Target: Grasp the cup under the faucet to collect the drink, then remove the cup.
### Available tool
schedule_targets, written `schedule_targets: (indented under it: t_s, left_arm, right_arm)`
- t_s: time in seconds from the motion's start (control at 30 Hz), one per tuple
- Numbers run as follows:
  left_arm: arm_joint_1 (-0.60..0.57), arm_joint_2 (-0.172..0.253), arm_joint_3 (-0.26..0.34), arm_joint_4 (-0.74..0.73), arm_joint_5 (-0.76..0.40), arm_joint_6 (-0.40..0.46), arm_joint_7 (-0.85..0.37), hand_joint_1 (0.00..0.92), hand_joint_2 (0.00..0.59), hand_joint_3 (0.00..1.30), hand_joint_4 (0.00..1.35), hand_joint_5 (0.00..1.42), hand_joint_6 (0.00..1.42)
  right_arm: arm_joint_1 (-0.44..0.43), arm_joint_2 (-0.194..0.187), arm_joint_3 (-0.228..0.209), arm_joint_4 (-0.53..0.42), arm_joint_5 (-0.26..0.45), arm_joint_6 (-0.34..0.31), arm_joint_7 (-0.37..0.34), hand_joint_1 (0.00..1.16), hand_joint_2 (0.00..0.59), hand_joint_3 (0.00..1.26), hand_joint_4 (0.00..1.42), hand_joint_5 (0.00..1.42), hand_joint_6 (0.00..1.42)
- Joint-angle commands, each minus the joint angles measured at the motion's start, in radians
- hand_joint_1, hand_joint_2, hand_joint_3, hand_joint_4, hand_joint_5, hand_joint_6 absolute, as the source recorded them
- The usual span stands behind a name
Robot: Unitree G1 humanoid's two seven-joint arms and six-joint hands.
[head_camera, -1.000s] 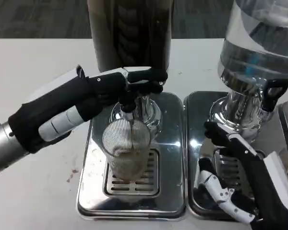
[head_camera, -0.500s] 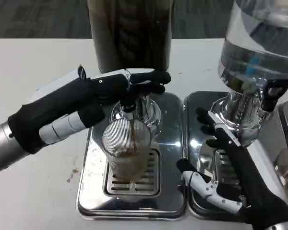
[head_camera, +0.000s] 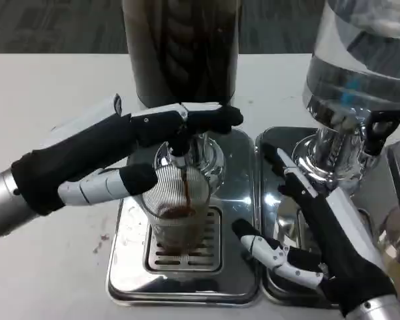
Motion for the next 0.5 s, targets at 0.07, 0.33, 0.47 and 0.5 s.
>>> schedule_targets:
  t_s: [0.07,0.33,0.47,0.5]
  left_arm:
    - [0.014,0.015,-0.023,-0.012,0.027,-0.036,-0.004,0.000,0.097,0.21,0.12,0.17,0.12]
    - [0.019,0.025,-0.027,-0.018,0.032,-0.059,0.013,0.000,0.097,0.21,0.12,0.17,0.12]
    - [0.022,0.030,-0.029,-0.023,0.032,-0.062,0.023,0.000,0.097,0.21,0.12,0.17,0.12]
    - [0.022,0.031,-0.029,-0.024,0.033,-0.066,0.024,0.000,0.097,0.21,0.12,0.17,0.12]
  right_arm:
    - [-0.047,-0.011,0.024,0.021,-0.010,0.037,0.036,0.65,0.259,0.00,0.00,0.03,0.12]
    - [-0.092,0.008,0.057,0.075,-0.005,0.042,0.034,0.63,0.244,0.00,0.00,0.00,0.08]
    - [-0.105,0.012,0.067,0.094,-0.006,0.034,0.025,0.62,0.237,0.00,0.00,0.00,0.07]
    - [-0.109,0.013,0.069,0.100,0.000,0.034,0.028,0.62,0.236,0.00,0.00,0.00,0.07]
